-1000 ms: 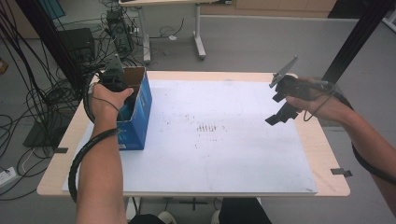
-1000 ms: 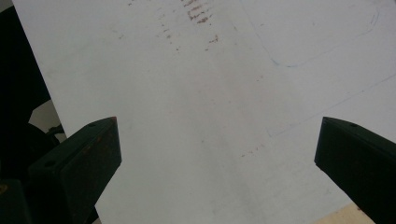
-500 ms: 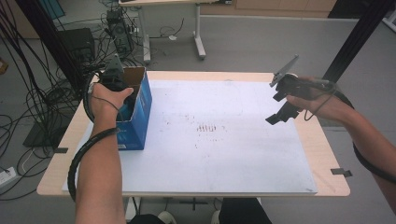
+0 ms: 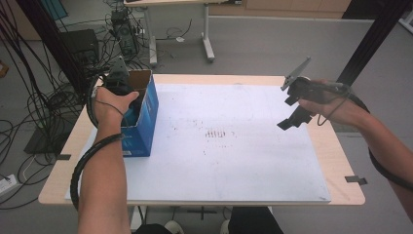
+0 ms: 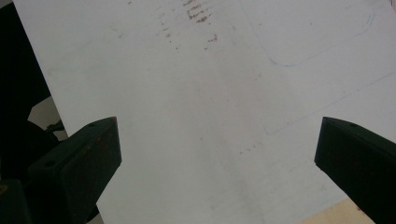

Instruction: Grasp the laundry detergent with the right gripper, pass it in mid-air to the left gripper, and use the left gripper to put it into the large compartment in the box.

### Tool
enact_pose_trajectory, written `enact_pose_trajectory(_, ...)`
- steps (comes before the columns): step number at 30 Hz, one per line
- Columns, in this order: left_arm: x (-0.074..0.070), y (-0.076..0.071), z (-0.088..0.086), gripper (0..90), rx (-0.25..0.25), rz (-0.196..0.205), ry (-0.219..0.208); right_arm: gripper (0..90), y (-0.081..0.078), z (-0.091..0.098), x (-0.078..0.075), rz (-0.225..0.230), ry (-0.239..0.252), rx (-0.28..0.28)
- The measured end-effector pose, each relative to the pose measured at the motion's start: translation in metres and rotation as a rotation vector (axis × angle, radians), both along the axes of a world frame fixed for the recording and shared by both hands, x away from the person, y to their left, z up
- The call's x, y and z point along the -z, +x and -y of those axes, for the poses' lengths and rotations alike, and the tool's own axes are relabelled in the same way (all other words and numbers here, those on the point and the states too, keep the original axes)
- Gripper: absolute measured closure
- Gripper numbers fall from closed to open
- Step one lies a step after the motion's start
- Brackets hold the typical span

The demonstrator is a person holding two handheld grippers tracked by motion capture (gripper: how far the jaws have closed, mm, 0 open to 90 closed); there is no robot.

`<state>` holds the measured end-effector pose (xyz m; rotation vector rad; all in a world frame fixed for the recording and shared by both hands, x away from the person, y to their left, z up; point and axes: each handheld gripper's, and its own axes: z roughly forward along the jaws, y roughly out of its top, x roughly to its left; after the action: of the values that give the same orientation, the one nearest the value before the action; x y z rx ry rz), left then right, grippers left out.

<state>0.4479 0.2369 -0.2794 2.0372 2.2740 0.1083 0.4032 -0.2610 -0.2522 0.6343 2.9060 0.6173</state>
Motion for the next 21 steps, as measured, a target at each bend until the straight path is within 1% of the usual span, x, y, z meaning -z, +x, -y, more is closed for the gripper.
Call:
enact_pose_trajectory(6, -0.0001, -0.0004, -0.0011, 36.2, 0.000, 0.001, -0.004, 0.4, -0.0002, -0.0004, -0.0004, 0.003, -0.007, -0.002)
enact_pose_trajectory(21, -0.0002, -0.0003, -0.0019, 36.1, -0.001, 0.001, -0.006, 0.4, 0.0002, 0.0003, -0.0004, 0.003, -0.006, 0.001)
